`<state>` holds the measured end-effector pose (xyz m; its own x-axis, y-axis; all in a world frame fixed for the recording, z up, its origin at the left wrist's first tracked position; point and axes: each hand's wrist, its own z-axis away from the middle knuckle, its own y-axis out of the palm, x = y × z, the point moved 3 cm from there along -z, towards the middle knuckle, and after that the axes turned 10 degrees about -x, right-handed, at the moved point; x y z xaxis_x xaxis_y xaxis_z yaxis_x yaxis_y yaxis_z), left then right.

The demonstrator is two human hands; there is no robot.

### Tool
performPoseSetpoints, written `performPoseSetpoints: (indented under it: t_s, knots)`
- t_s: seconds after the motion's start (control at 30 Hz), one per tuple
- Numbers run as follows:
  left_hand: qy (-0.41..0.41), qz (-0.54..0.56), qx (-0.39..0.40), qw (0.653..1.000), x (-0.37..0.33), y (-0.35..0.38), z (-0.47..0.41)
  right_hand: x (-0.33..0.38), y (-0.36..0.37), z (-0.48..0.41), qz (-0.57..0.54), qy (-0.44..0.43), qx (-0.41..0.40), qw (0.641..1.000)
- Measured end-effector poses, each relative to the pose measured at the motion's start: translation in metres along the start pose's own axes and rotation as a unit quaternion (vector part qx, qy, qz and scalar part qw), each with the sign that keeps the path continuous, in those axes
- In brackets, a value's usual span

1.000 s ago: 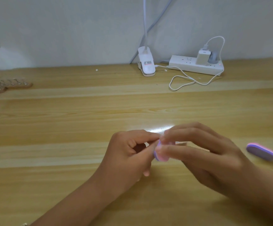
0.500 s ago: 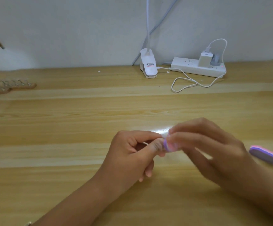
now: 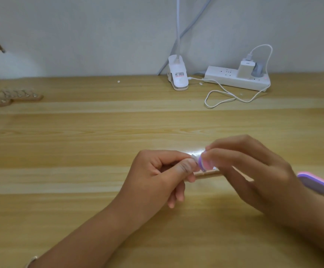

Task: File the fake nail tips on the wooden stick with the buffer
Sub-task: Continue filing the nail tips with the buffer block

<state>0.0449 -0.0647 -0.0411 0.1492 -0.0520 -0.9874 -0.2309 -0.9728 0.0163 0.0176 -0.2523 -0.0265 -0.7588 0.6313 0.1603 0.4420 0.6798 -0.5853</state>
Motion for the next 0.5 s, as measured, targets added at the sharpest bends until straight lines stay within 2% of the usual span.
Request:
performPoseSetpoints:
  t_s: [0.07, 0.2, 0.33, 0.5]
  knots:
    - [0.0, 0.002, 0.004, 1.0, 0.0, 0.0, 0.0, 0.004, 0.001, 0.0, -0.007, 0.005, -0.004, 1.0]
    - [0.002, 0.009, 0.009, 1.0, 0.0, 0.001, 0.0, 0.014, 0.003, 0.002, -0.004, -0.042, 0.01, 0.999]
    - [-0.009, 0.025, 0.013, 1.0, -0.001, 0.002, -0.001, 0.005, 0.0, 0.0, 0.008, 0.002, -0.009, 1.0]
    - [-0.002, 0.019, 0.013, 1.0, 0.0, 0.002, -0.001, 0.01, 0.005, 0.003, 0.027, -0.043, 0.005, 0.999]
